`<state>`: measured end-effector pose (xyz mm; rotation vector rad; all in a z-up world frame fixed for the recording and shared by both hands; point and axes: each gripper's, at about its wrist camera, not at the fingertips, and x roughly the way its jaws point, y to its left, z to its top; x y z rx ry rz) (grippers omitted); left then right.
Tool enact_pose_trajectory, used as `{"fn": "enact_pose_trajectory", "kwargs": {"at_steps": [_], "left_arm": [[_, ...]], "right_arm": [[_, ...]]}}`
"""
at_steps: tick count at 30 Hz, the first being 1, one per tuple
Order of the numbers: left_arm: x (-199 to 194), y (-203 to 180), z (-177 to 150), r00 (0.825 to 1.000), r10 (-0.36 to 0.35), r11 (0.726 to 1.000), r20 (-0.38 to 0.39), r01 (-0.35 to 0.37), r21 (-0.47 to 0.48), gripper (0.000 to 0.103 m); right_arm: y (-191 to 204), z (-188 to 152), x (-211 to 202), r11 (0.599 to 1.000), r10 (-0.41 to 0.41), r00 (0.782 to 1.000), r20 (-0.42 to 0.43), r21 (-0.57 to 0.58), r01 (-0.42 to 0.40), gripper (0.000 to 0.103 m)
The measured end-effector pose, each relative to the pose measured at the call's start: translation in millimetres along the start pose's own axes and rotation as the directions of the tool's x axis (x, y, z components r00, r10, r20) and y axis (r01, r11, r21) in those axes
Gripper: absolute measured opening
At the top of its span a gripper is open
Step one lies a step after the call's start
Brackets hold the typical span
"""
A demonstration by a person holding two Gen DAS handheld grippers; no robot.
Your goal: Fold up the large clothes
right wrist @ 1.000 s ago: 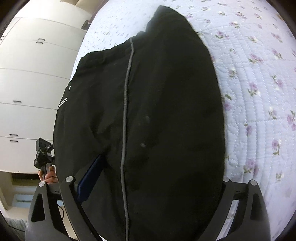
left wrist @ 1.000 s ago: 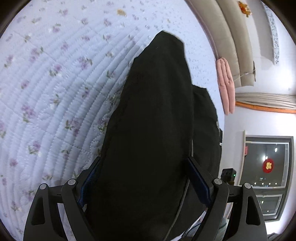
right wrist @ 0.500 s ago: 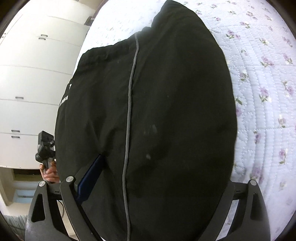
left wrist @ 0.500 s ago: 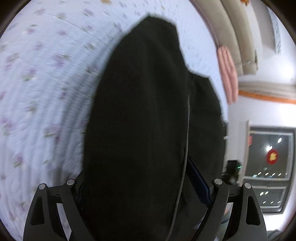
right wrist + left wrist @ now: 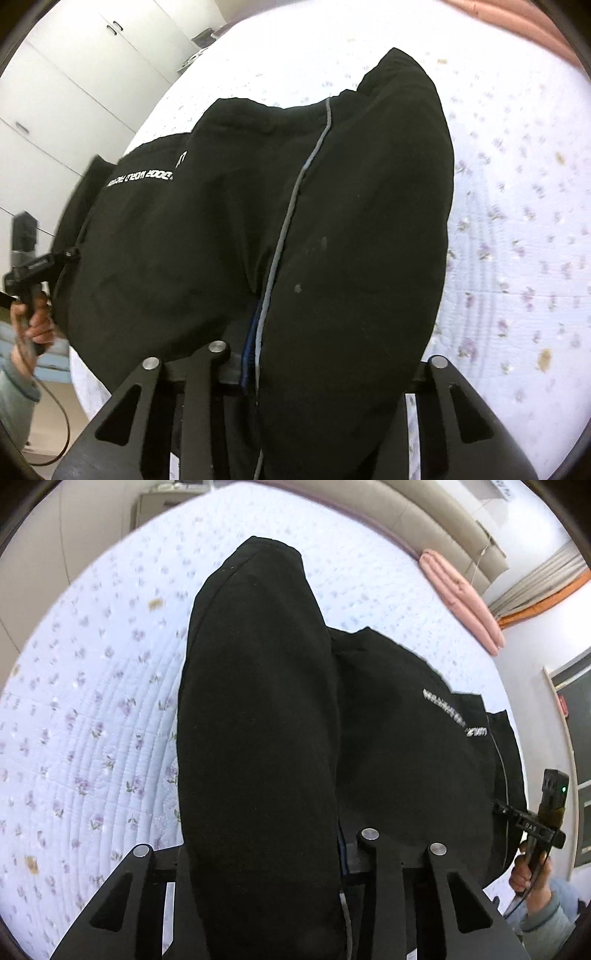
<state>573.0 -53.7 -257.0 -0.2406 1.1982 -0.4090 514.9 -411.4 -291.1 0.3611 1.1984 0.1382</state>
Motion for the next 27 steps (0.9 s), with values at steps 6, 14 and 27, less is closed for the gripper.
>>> {"fn": "enact_pose_trajectory", "kwargs": {"at_steps": [6,14,27], "left_arm": [[-65.1,-9.2,-16.9,0.994,-0.072,0.995,0.079,0.066,0.082,0.035],[-144.2,-6.1,-58.8,0.984,-0.117,0.981,0.131,0.094,0.168,0.035],[-203.7,10.6,-135.4,0.985,-0.152,0.971,0.08,0.134,0.196,0.035]], "right_arm": [[35.0,-21.1,-37.8,0.999,-0.041,0.997,0.066,-0.024,0.043,0.03],[90.5,-71.4,-86.9,0.997,-0.077,0.989,0.124,-0.014,0.08,0.03],[142.9,-142.8,-132.9,0.989,-0.144,0.985,0.095,0.019,0.143,0.03]]}}
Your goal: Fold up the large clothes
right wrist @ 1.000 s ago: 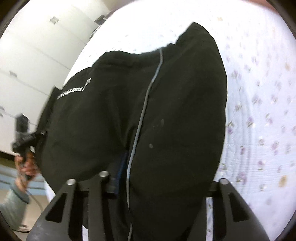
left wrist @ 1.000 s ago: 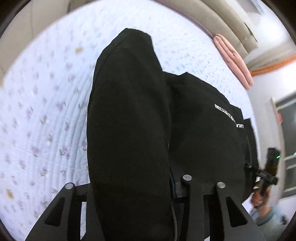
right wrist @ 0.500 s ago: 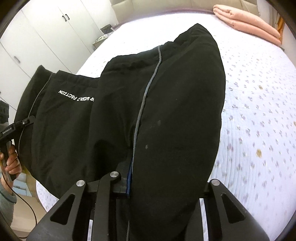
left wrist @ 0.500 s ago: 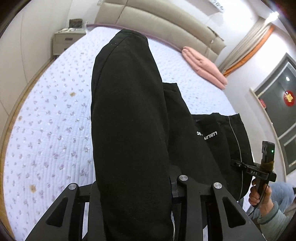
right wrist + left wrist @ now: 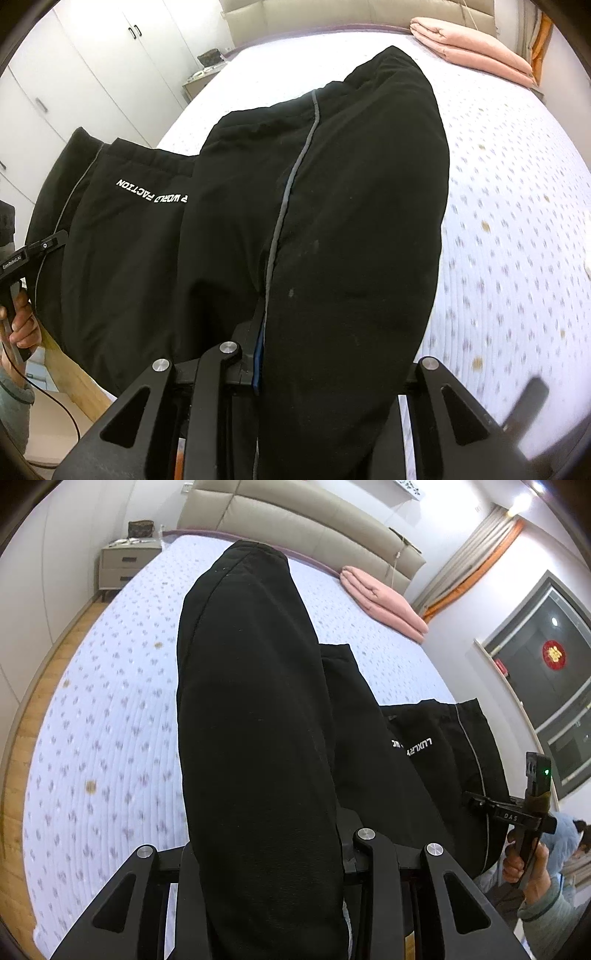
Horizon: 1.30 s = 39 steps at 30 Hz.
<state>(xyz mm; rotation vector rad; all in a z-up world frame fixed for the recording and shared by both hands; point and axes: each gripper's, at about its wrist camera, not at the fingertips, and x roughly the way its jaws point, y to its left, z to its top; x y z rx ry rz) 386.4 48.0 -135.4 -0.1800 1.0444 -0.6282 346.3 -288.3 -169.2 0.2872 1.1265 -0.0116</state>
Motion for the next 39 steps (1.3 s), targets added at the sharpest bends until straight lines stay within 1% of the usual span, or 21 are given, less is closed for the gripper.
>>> {"fn": "enact_pose_trajectory", "kwargs": {"at_steps": [2,3,6,11,12,14,17,20,23,24,25,26,27,30,31,32,33,34,36,38,39], "left_arm": [[0.3,3.0,-11.3,1.0,-0.006,1.0,-0.013,0.005,-0.009,0.035],[2.1,7.1,-20.1,1.0,-0.009,1.0,-0.025,0.009,-0.02,0.035],[9.3,16.3,-43.6,0.999,-0.01,0.999,-0.046,0.008,-0.037,0.035],[43.0,46.6,-89.4,0.997,0.015,0.996,-0.075,-0.022,-0.086,0.036],[47.7,57.2,-101.0,0.997,0.02,0.994,-0.068,-0.027,-0.105,0.036],[54.5,78.5,-115.6,0.999,0.001,0.988,-0.047,-0.009,-0.154,0.038],[65.6,102.7,-131.3,0.999,-0.03,0.979,-0.015,0.026,-0.204,0.045],[72.8,114.6,-142.4,0.999,-0.04,0.973,0.006,0.04,-0.229,0.055],[62.1,131.5,-155.5,0.997,-0.065,0.953,0.042,0.075,-0.295,0.059],[59.5,133.4,-158.9,0.997,-0.061,0.946,0.04,0.07,-0.316,0.062],[55.3,136.6,-163.2,0.998,-0.055,0.937,0.038,0.065,-0.342,0.064],[51.2,140.0,-167.6,0.998,-0.05,0.931,0.038,0.06,-0.36,0.066],[41.5,141.4,-174.5,0.999,-0.031,0.924,0.034,0.041,-0.381,0.067],[18.6,137.2,-181.3,1.0,0.003,0.91,0.011,0.002,-0.415,0.068],[2.0,131.3,-184.9,0.999,0.049,0.913,0.012,-0.04,-0.407,0.068],[-14.4,124.7,-186.6,0.993,0.12,0.917,0.016,-0.105,-0.386,0.068],[-28.9,118.1,-187.6,0.982,0.188,0.917,0.019,-0.169,-0.361,0.068],[-40.4,112.5,-186.2,0.972,0.235,0.913,0.023,-0.213,-0.348,0.068],[-60.4,92.6,-180.7,0.947,0.316,0.907,0.06,-0.283,-0.311,0.066],[-62.3,70.8,-178.6,0.941,0.33,0.916,0.079,-0.299,-0.268,0.066],[-60.5,61.2,-182.0,0.945,0.316,0.926,0.081,-0.288,-0.246,0.066]], "right_arm": [[1.0,-11.0,2.2,1.0,-0.008,1.0,-0.025,0.008,0.008,0.03],[9.4,-3.8,9.0,1.0,-0.011,0.999,-0.034,0.018,0.012,0.03],[13.8,-11.2,26.9,0.999,-0.014,0.997,-0.071,0.031,0.016,0.03],[9.6,-24.2,80.6,0.999,-0.033,0.987,-0.158,0.037,0.039,0.031],[26.6,-21.4,100.1,0.997,-0.059,0.984,-0.167,0.031,0.065,0.031],[17.6,-24.6,118.2,0.996,-0.066,0.984,-0.166,0.045,0.074,0.034],[3.9,-28.1,131.4,0.998,-0.046,0.989,-0.139,0.045,0.053,0.044],[4.7,-28.2,139.7,0.998,-0.059,0.994,-0.096,0.0,0.059,0.049],[1.2,-35.9,135.7,0.999,-0.043,0.997,-0.067,0.028,0.045,0.054],[-15.6,-55.1,134.4,0.997,-0.038,0.997,-0.062,0.062,0.042,0.062],[-22.7,-57.5,133.0,0.994,-0.043,0.997,-0.059,0.1,0.048,0.07],[-31.2,-61.7,129.9,0.988,-0.049,0.997,-0.055,0.143,0.056,0.074],[-40.2,-66.0,125.3,0.98,-0.053,0.997,-0.053,0.191,0.062,0.079],[-66.3,-80.5,105.0,0.954,-0.017,0.999,-0.039,0.299,0.028,0.08],[-70.7,-86.4,96.0,0.945,-0.03,0.999,-0.039,0.323,0.041,0.081],[-72.1,-89.7,88.9,0.942,-0.061,0.997,-0.037,0.329,0.07,0.082],[-73.1,-91.9,80.6,0.94,-0.093,0.995,-0.032,0.327,0.099,0.082],[-72.1,-94.2,71.6,0.941,-0.107,0.994,-0.023,0.321,0.108,0.082],[-60.0,-94.3,59.3,0.95,-0.084,0.996,0.019,0.302,0.074,0.082],[-30.6,-92.6,54.0,0.968,-0.063,0.996,0.055,0.247,0.048,0.082],[-11.1,-86.4,57.3,0.978,-0.064,0.996,0.064,0.201,0.05,0.082]]}}
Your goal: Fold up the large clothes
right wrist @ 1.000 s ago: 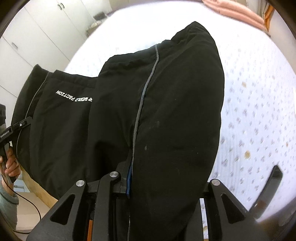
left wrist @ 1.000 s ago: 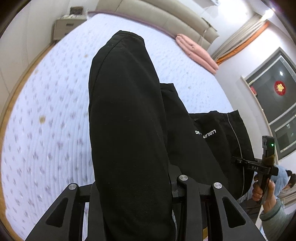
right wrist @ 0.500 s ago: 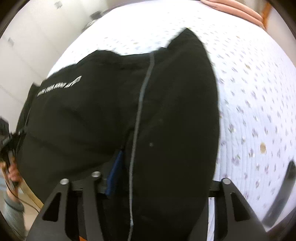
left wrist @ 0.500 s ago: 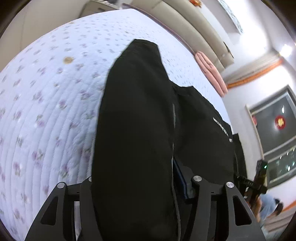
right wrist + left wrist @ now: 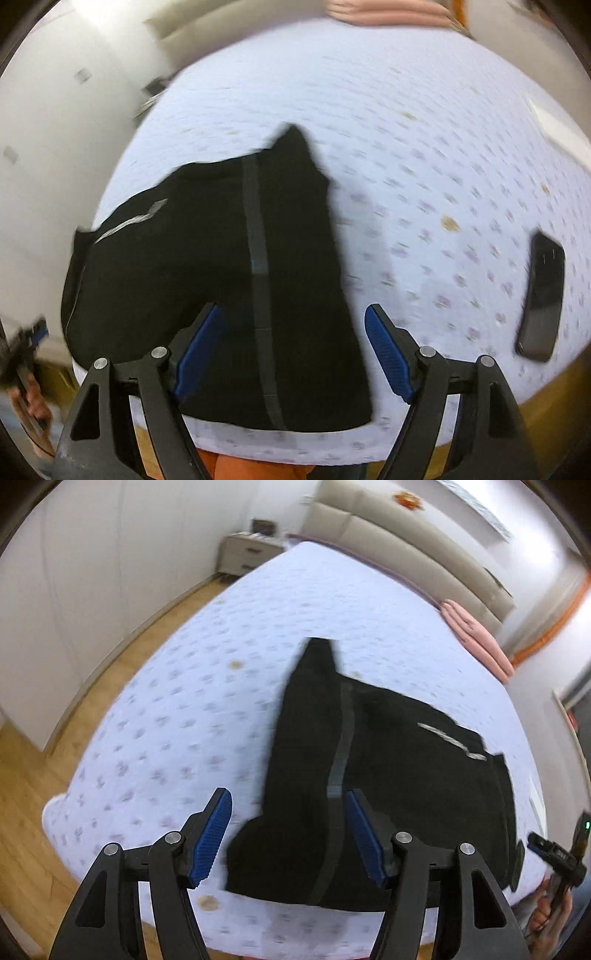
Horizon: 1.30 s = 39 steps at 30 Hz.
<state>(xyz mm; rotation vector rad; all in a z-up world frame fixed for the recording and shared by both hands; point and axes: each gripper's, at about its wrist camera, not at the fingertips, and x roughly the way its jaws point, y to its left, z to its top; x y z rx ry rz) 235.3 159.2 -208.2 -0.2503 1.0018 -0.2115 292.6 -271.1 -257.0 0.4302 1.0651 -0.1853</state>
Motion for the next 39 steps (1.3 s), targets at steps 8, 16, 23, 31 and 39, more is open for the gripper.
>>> {"fn": "enact_pose_trajectory", "kwargs": {"at_steps": [8,16,23,31,39], "left_arm": [[78.5,-81.1,-39.6,0.979,0.176,0.969,-0.104,-0.153,0.196,0.066],[93.1,-79.3,-43.3,0.964,0.247,0.956,-0.093,-0.227,0.187,0.068],[32.7,-86.1,-70.3,0.968,0.245,0.955,-0.046,-0.232,0.186,0.068],[-69.7,-123.0,-77.0,0.967,0.226,0.942,0.114,-0.247,0.227,0.068],[-186.2,-165.1,-76.0,0.934,0.166,0.944,0.316,-0.243,0.224,0.069]], "right_arm": [[48.1,-64.9,39.6,0.969,-0.172,0.982,-0.079,-0.194,0.154,0.081],[42.3,-72.2,56.8,0.972,-0.191,0.978,-0.083,-0.157,0.176,0.086],[40.9,-90.3,6.7,0.988,-0.147,0.987,-0.07,-0.059,0.143,0.085],[81.5,-101.7,-94.8,0.963,-0.208,0.973,0.101,-0.15,0.222,0.085],[132.7,-107.4,-225.3,0.949,-0.162,0.939,0.303,-0.212,0.232,0.087]]}}
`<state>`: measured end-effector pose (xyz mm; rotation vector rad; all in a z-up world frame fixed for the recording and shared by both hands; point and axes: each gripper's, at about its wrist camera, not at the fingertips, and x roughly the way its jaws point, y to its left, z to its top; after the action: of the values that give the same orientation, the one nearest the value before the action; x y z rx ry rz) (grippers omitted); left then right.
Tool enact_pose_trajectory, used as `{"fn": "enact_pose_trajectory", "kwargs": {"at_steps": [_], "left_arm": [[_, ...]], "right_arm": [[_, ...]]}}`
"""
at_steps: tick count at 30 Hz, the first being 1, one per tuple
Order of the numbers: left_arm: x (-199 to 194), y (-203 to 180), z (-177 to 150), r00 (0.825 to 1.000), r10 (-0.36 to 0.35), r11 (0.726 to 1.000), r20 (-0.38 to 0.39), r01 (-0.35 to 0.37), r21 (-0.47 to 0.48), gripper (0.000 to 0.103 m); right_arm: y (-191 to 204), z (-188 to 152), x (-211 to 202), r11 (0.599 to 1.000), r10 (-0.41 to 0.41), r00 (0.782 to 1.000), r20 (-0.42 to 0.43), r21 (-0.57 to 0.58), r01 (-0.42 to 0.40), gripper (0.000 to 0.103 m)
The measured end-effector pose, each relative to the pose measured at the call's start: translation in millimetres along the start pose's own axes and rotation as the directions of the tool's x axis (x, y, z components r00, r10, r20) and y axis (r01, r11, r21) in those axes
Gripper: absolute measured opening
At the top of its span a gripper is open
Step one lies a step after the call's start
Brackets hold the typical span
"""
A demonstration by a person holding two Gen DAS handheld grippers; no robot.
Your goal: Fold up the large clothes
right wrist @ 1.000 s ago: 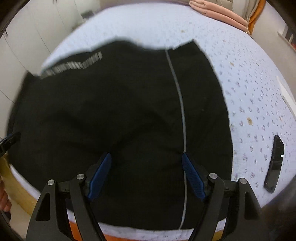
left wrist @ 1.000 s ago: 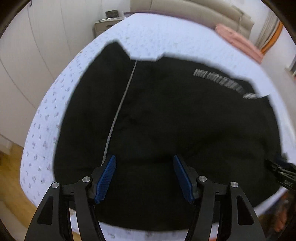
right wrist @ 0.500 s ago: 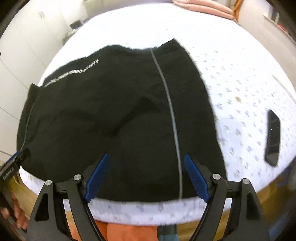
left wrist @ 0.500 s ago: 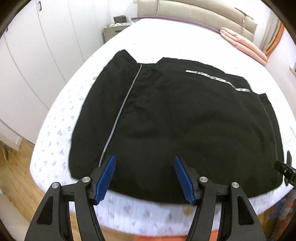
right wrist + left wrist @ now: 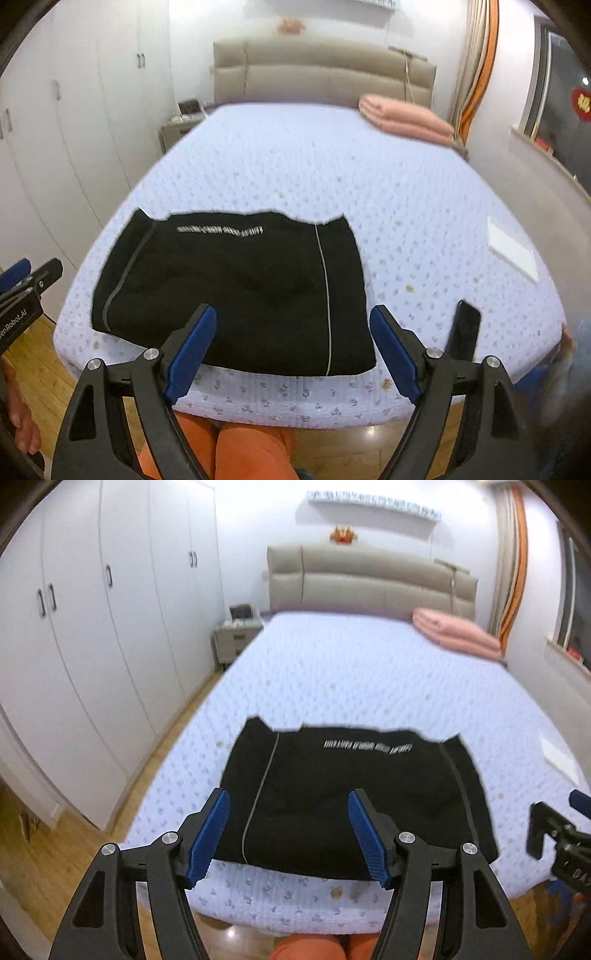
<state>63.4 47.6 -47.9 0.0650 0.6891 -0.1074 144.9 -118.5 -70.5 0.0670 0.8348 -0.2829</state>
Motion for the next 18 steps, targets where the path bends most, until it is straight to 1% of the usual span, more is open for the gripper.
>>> {"fn": "enact_pose_trajectory", "kwargs": {"at_steps": [3,5,9,16,18], "left_arm": [[-33.0,-0.6,4.2,0.999,-0.014,1.0,0.032,0.014,-0.008,0.074],[-53.2,-1.1,4.5,0.998,-0.028,1.0,0.052,0.028,-0.004,0.075],[-80.5,-5.0,5.9,0.995,-0.034,0.999,0.099,0.034,0.002,0.075],[-118.6,-8.8,8.1,0.988,-0.052,0.999,0.146,0.053,-0.002,0.076],[-128.8,-12.1,5.6,0.985,-0.048,0.999,0.163,0.048,0.0,0.077]], "right_arm": [[0.3,2.4,-30.5,1.0,0.025,0.999,0.04,0.011,-0.025,0.087],[1.3,3.2,-50.0,0.999,0.033,0.997,0.069,0.013,-0.034,0.087],[3.3,3.9,-77.5,0.999,0.042,0.993,0.107,0.005,-0.043,0.087],[5.6,2.8,-107.4,0.999,0.049,0.987,0.156,0.007,-0.051,0.087],[6.6,2.1,-114.8,0.999,0.05,0.985,0.167,0.009,-0.052,0.087]]}}
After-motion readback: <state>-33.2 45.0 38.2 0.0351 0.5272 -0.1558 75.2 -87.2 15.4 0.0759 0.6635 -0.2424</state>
